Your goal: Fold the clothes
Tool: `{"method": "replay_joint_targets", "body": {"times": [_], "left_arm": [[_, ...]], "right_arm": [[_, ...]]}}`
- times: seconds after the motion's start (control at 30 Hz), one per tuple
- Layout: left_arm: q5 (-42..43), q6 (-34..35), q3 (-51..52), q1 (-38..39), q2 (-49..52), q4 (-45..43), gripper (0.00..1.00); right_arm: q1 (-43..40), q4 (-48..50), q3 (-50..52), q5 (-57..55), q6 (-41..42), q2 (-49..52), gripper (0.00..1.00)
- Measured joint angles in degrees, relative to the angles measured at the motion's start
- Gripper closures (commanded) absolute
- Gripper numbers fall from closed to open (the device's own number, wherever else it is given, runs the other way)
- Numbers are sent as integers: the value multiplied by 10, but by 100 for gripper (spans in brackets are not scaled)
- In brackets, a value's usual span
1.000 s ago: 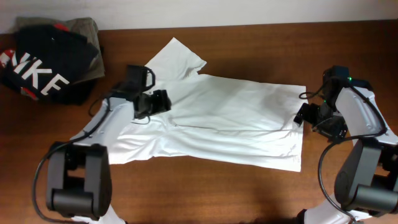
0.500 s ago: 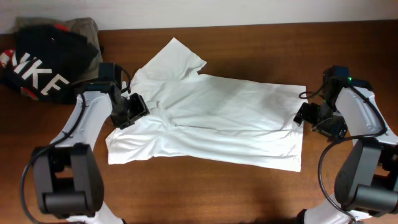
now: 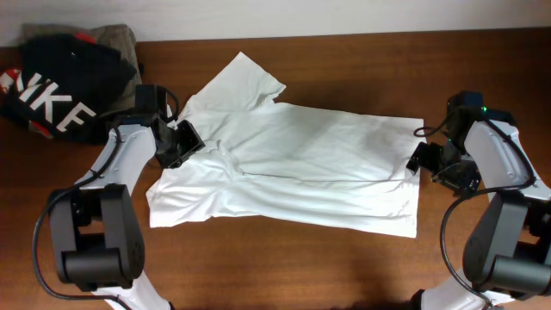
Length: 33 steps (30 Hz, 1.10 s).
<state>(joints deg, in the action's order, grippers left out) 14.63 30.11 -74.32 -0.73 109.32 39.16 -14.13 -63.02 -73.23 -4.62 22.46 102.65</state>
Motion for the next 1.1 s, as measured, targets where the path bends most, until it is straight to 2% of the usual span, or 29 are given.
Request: {"method": "replay_joint_targets", "body": {"times": [0.1,0.27,0.6,0.63,0.7,1.1], "left_arm": [[0,0,0,0,0,31,57],[0,4,0,-3,1,67,56],[-28,15,0,-10,35,15,56],[-29,16,0,-10,39,11,60],[-29,19,0,-10,41,-5,87],[-31,23,-7,-10,41,-58,87]], "right_arm": [[0,0,0,0,0,0,1],[0,0,0,0,0,0,1],[0,-6,0,0,0,0,1],[0,-7,0,0,0,0,1],[0,-7,0,0,0,0,1],[0,-8,0,0,0,0,1]]}}
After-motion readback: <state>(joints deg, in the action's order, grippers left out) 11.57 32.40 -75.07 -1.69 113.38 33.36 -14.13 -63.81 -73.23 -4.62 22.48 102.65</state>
